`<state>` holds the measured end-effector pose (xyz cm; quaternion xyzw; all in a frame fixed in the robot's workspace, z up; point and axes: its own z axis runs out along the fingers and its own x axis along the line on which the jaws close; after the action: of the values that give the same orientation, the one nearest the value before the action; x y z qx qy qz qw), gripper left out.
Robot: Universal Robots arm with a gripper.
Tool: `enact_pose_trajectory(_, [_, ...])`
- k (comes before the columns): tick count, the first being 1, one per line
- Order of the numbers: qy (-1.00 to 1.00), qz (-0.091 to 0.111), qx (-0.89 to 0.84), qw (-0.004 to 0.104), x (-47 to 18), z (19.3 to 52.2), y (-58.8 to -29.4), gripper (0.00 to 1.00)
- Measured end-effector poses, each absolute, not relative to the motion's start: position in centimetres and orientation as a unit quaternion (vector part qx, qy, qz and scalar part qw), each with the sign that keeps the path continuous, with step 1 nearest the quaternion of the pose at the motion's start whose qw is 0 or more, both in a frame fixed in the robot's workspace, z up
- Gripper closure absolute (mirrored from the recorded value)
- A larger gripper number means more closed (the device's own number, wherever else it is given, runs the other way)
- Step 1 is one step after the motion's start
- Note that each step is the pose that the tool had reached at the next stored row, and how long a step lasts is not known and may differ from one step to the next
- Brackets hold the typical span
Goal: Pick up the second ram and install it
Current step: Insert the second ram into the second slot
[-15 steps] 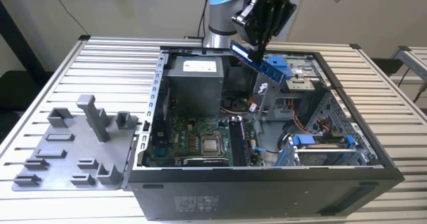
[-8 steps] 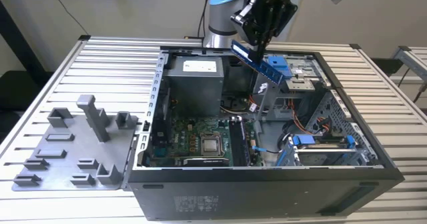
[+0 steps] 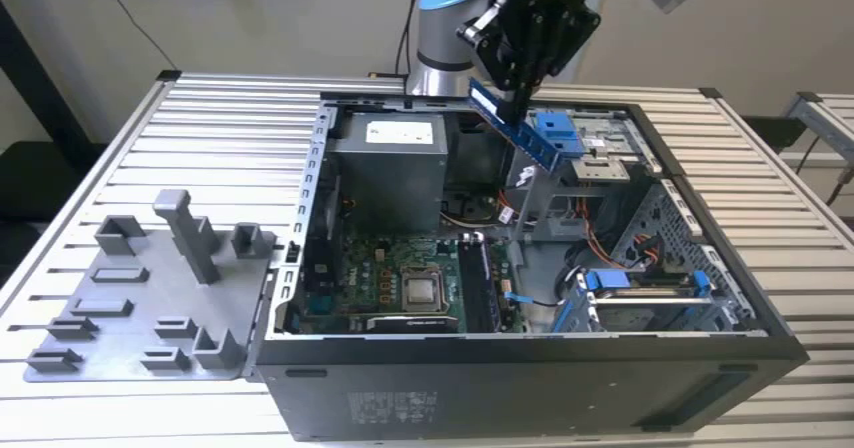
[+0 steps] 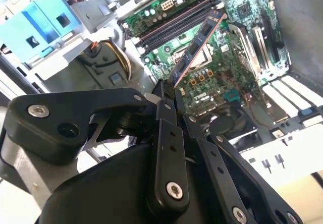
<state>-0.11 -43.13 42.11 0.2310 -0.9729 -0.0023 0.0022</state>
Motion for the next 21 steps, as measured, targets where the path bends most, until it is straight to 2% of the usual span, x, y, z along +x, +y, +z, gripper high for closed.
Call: enact_pose_trajectory(21, [-0.996,-0.003,0.094,0.002,-0.11,41.97,-43.13,0.86])
